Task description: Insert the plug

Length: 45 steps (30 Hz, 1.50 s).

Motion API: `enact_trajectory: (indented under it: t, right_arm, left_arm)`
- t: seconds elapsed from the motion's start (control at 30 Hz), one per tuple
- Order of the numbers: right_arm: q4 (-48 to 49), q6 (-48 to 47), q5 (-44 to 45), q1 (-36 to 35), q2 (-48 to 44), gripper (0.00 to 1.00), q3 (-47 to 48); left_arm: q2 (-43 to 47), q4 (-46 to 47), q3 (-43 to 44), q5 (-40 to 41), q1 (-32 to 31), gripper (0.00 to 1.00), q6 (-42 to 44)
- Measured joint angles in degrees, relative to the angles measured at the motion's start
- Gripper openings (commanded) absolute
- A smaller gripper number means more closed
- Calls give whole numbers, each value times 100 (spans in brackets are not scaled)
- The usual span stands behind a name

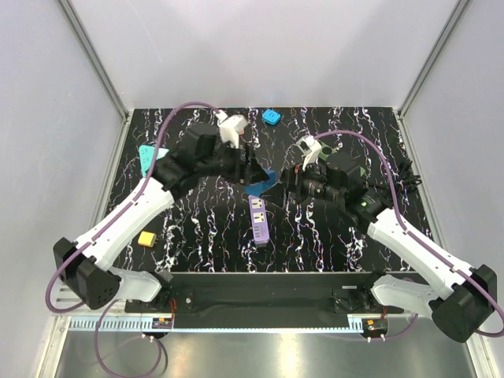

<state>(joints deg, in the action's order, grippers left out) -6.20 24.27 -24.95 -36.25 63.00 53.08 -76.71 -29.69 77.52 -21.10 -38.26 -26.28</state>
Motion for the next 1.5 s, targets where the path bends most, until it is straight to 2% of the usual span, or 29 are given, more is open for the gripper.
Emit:
enact_trajectory:
  t: [0.13,0.27,0.37,0.47,0.63,0.7,0.8,0.97,1.1,1.23,1.5]
  right_arm:
    - [46,17,-177,2,-221,100,0]
    - [310,212,-476,22,-520,100,-13]
    - [1080,713,-782,37,-623,100,-157]
    - [2500,1637,-922,42,-570,100,-597]
    - [4690,3091,-739,42,177,100,-1040]
    - [5106,3375,-564,42,398,100,-1047]
    - [5484,3554,-267,37,468,99,-1027]
    - [5899,3578,50,0,588,91,-675]
    - [6205,3733,151,-44,953,94,-356]
    - [6218,3840,190,-52,1126,96,-337]
    - [6470,4111,-210,-61,1517,91,9]
  left_arm:
    - [369,494,-516,-973,800,0,-92]
    - [837,1768,-1182,-2103,1469,0,-695]
    - [1088,3018,-1624,-2645,1569,0,-1364]
    - [1272,4454,-2103,-2844,1547,0,-2179]
    - [1462,6518,-2861,-2452,1539,0,-3438]
    - [1464,7208,-3112,-2114,1539,0,-3899]
    - [1473,7766,-3386,-1652,1539,0,-4310]
    - [1552,8207,-3617,-920,1528,0,-4570]
    - [1613,8564,-3654,-505,1508,0,-4603]
    - [1657,8638,-3663,-431,1495,0,-4544]
    - [1438,9283,-3676,-461,1491,0,-4771]
